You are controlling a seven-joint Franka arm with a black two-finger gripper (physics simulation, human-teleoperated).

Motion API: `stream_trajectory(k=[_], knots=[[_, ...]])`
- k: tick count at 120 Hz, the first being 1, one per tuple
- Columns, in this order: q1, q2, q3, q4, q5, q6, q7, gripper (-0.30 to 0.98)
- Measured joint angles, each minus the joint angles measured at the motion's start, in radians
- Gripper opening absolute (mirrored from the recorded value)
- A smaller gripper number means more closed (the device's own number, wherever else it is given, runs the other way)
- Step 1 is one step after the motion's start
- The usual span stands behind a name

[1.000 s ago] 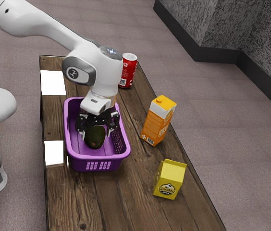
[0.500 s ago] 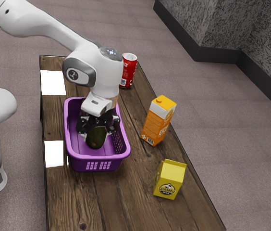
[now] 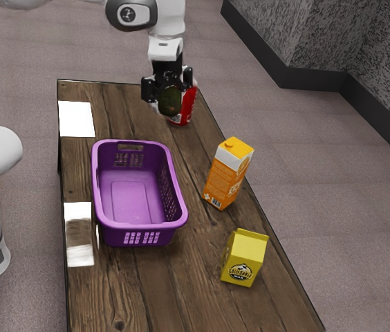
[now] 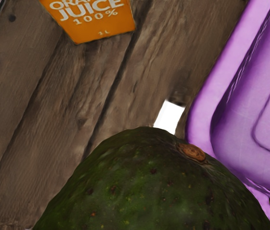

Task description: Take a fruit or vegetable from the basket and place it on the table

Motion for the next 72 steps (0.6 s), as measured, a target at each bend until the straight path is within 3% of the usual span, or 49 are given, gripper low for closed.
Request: stream_trajectory(k=[23,34,45,72], knots=[[-0.110,0.047,0.236,0.094,0.089,-0.038,0.048,0.49],[-0.128,0.050,0.267,0.103,0.113,-0.049,0.066,0.49],[-0.158,0.051,0.311,0.113,0.122,-0.069,0.081,0.61],[-0.188,0.050,0.347,0.119,0.125,-0.099,0.110,0.67]])
